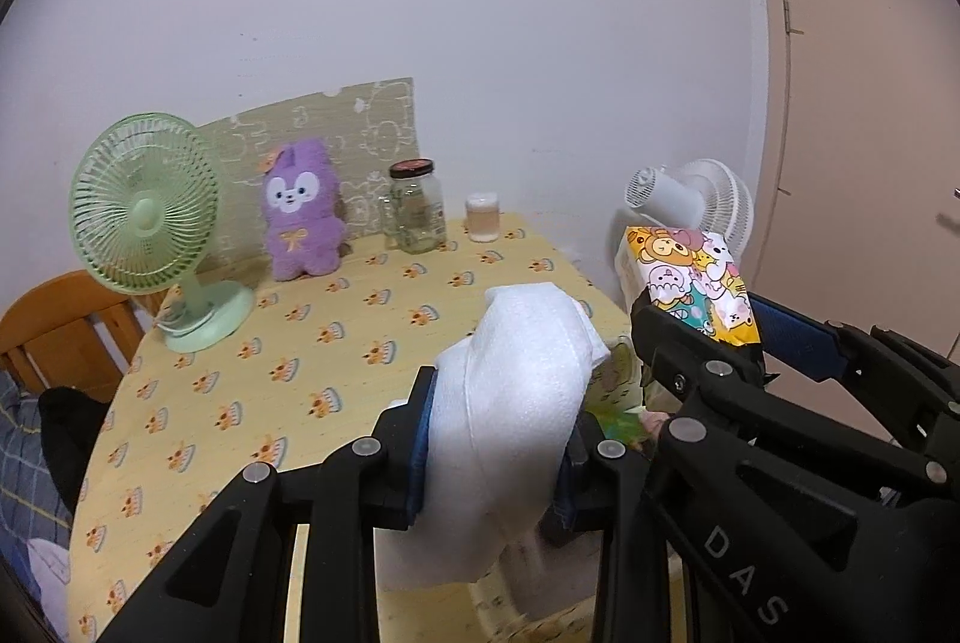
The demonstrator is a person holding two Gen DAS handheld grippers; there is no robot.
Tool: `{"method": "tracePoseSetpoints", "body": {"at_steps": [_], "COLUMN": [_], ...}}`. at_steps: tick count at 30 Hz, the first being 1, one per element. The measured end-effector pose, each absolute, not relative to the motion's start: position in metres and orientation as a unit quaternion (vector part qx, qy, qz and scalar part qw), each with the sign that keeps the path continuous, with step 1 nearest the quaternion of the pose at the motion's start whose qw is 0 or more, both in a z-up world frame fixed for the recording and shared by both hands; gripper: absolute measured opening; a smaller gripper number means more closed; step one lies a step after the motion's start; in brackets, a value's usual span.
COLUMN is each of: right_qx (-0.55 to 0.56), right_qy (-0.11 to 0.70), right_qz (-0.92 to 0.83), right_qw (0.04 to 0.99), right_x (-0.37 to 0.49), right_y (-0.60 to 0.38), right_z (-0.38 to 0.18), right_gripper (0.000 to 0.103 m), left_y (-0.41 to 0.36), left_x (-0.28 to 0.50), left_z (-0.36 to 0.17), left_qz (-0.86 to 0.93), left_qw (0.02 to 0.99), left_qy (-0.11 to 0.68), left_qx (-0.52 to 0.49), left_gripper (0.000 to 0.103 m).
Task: Organize soft objects
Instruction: 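Lift the white cloth with the left gripper while the right gripper carries the cartoon pack toward the box, then lower the cloth and cartoon pack into the fabric box and open both grippers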
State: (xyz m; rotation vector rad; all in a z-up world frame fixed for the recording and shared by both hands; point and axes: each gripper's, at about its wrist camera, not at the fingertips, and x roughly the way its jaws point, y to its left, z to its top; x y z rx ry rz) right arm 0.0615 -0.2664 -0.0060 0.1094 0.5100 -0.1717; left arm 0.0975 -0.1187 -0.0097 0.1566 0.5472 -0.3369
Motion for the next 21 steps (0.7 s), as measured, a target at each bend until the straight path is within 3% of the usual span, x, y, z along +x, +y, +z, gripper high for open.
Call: {"method": "tracePoseSetpoints", "body": {"at_steps": [8,17,19,21], "right_qx": [0.06,0.059,0.061,0.064], "right_qy": [0.264,0.29,0.295,0.297], "right_qz": [-0.107,-0.122,-0.118,-0.113], "right_qw": [0.957,0.947,0.946,0.946], "right_x": [0.071,0.086,0.088,0.088], "right_y": [-0.289,-0.302,-0.303,-0.303], "right_z": [-0.019,-0.037,-0.04,-0.042], "right_gripper": [0.049,0.049,0.049,0.049], "left_y": [-0.141,-0.155,-0.154,-0.153], "left_x": [0.112,0.127,0.128,0.128], "left_z": [-0.023,-0.043,-0.046,-0.048], "left_qz": [-0.19,-0.193,-0.195,-0.195], "left_qw": [0.936,0.925,0.923,0.921], "left_qy": [0.284,0.312,0.319,0.326], "left_qx": [0.086,0.094,0.089,0.082], "left_gripper": [0.036,0.048,0.07,0.08]}}
